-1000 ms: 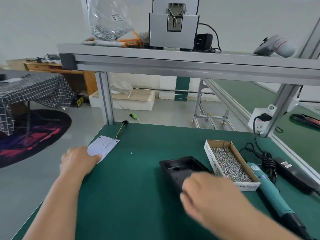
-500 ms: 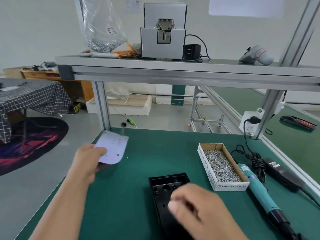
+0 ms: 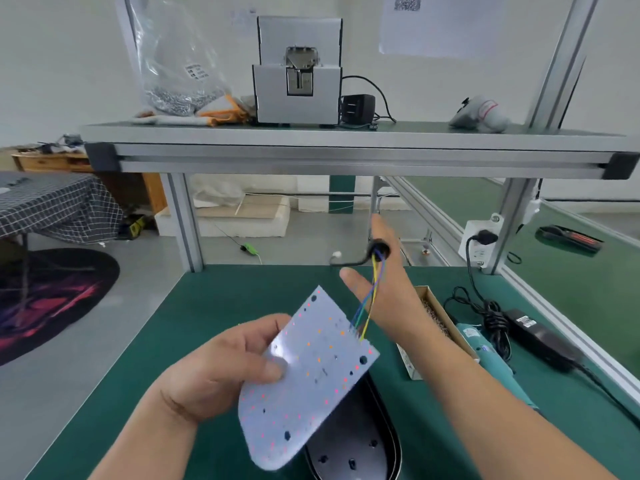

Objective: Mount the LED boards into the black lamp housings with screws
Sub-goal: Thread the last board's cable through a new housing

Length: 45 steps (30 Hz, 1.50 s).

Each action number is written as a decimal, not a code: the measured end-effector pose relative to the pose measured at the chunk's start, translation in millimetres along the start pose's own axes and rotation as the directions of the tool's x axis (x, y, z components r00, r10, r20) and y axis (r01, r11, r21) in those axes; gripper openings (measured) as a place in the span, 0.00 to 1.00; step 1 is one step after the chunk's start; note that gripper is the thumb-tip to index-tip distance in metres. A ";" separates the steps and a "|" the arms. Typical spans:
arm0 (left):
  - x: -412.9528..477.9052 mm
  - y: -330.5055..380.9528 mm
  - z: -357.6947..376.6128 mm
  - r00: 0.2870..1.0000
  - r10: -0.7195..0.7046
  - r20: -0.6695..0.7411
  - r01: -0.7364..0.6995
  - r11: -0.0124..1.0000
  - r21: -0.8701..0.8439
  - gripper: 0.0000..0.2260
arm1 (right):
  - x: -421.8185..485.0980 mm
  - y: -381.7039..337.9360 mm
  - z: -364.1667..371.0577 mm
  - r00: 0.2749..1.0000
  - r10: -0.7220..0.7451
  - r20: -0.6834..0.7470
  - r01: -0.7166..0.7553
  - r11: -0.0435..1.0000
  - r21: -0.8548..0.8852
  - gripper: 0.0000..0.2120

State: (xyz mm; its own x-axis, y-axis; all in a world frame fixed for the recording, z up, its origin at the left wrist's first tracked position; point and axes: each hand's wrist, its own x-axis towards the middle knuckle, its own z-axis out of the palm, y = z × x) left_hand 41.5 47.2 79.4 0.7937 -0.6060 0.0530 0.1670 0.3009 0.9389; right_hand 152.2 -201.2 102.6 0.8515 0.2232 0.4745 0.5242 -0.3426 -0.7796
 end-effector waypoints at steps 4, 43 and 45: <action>2.6 -1.7 2.9 0.993 0.116 0.025 -0.115 0.992 -0.050 0.13 | -12.5 -6.0 14.0 0.993 -0.114 0.007 0.114 0.991 0.075 0.09; 43.1 -23.8 24.2 0.707 0.066 -0.704 -0.282 0.939 -0.195 0.17 | -72.9 3.3 -29.3 0.937 0.236 0.258 -0.299 0.924 0.240 0.14; 38.4 -31.2 22.2 0.602 0.029 -0.798 -0.310 0.929 -0.201 0.13 | -77.1 -0.8 -29.0 0.895 0.238 0.378 -0.237 0.970 -0.051 0.18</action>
State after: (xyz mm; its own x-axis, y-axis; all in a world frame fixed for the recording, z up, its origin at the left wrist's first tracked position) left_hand 53.8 -1.7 59.7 0.9494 0.2314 -0.2124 0.0262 0.6155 0.7877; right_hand 86.4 -244.6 78.5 0.8826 0.4626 0.0844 0.3075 -0.4321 -0.8478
